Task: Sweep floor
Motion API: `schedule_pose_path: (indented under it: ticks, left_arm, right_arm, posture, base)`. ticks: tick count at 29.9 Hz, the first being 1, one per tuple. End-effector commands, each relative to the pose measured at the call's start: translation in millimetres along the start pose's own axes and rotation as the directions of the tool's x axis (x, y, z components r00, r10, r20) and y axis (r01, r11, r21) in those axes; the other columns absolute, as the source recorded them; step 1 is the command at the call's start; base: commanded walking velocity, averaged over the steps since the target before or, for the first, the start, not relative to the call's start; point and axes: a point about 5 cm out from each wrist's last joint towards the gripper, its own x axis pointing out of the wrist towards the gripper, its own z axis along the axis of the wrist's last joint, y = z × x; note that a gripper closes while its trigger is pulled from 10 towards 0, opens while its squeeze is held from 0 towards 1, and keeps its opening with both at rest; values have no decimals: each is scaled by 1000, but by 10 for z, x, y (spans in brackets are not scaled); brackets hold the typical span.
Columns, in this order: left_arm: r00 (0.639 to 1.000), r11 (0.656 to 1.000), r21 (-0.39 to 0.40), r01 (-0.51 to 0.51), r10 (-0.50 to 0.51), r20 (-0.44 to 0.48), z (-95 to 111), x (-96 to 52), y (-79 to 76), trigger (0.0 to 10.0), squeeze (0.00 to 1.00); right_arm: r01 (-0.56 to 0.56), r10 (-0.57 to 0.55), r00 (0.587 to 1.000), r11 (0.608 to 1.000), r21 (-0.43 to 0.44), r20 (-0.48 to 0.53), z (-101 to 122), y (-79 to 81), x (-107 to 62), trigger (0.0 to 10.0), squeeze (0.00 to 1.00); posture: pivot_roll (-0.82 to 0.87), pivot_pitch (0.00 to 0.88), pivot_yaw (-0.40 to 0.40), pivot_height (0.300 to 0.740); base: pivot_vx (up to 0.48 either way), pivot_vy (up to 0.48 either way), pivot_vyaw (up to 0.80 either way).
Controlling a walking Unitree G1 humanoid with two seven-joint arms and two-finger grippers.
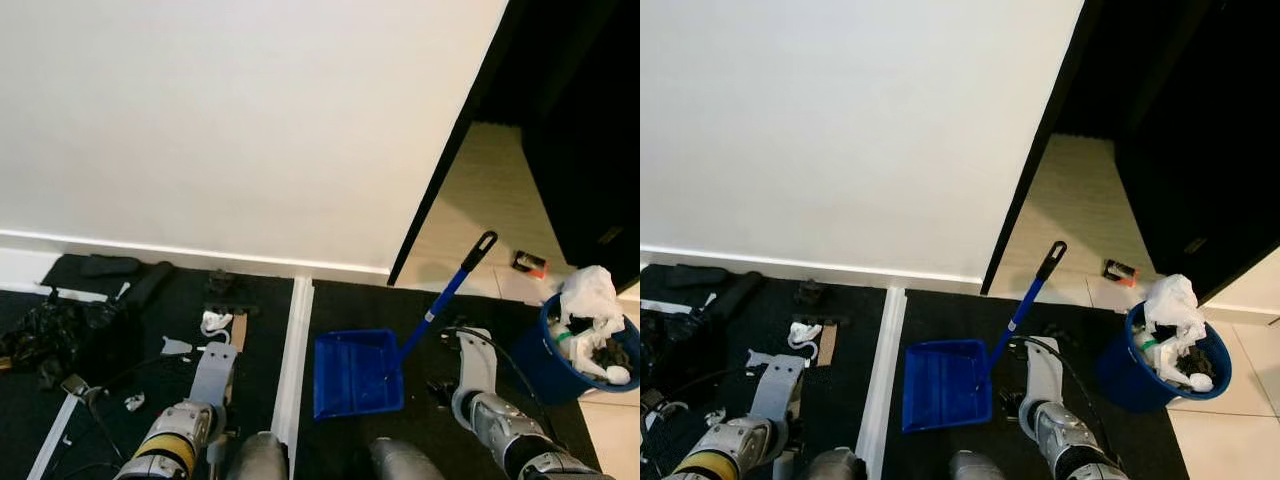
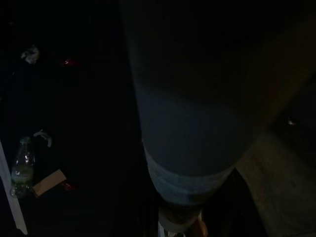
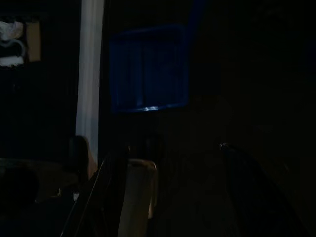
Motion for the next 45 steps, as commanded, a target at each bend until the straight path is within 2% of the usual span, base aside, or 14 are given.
schedule_pose_path:
  ticks: [1,2,8,16,20,24,29,30,33,34,35,38,39,45]
  left_arm:
    - [995,997,23,-80,81,-62,-192,-3,147,10000,0]
    - [994,995,-20,-99,99,-37,-169,4,156,10000,0]
    - [981,985,-55,-166,170,91,-55,15,146,10000,0]
    - [981,982,-115,-152,163,100,-116,18,161,10000,0]
    - [982,982,-109,-155,165,94,-171,20,167,10000,0]
    - [981,987,2,-161,160,113,-251,15,190,10000,0]
    - [969,982,-23,-187,188,158,-199,1,226,10000,0]
    - [959,978,-56,-200,207,194,-139,-11,254,10000,0]
    - [955,977,-66,-203,212,208,-115,-16,264,10000,0]
    - [953,978,-78,-193,206,223,-83,-20,266,10000,0]
    - [953,981,-81,-178,192,233,-56,-5,195,10000,0]
    - [953,983,-69,-171,183,240,-30,9,120,10000,0]
    - [951,984,-53,-167,176,256,12,19,42,10000,0]
    - [942,987,-70,-143,158,295,103,11,21,10000,0]
  right_arm:
    - [28,-27,999,1000,8,-30,-75,-69,-17,10000,0]
    - [28,-28,999,1000,-1,-46,-113,-66,-19,10000,0]
    - [16,-23,995,997,-76,-96,-288,-38,-36,10000,0]
    - [29,-35,997,996,-87,-74,-351,-58,-54,10000,0]
    - [40,-48,996,992,-116,-70,-367,-69,-60,10000,0]
    - [60,-62,998,996,-62,-19,-369,-106,-76,10000,0]
    - [69,-65,995,996,-49,74,-291,-105,-81,10000,0]
    - [85,-84,989,996,-5,118,-248,-111,-84,10000,0]
    - [94,-94,988,996,8,126,-241,-114,-85,10000,0]
    - [102,-105,988,994,37,113,-258,-116,-83,10000,0]
    - [84,-92,991,993,84,97,-282,-102,-80,10000,0]
    - [84,-94,992,991,108,84,-308,-99,-80,10000,0]
    - [90,-100,993,987,134,66,-353,-100,-85,10000,0]
    - [113,-121,992,984,137,48,-426,-147,-108,10000,0]
  posture:
    - [127,0,-73,740]
    - [124,0,-72,740]
    - [117,0,-69,740]
    - [113,0,-65,740]
    - [111,0,-63,740]
    - [111,0,-64,740]
    - [110,0,-66,740]
    - [105,0,-65,740]
    - [104,0,-64,740]
    - [103,0,-59,740]
    - [100,0,-55,740]
    - [100,0,-55,740]
    - [95,0,-40,740]
    - [92,0,-35,740]
  base:
    - [0,0,0]
    - [0,0,0]
    - [0,0,0]
    - [0,0,0]
    - [0,0,0]
    - [0,0,0]
    - [0,0,0]
    - [0,0,0]
    - [0,0,0]
    - [0,0,0]
    - [0,0,0]
    - [0,0,0]
    - [0,0,0]
    - [0,0,0]
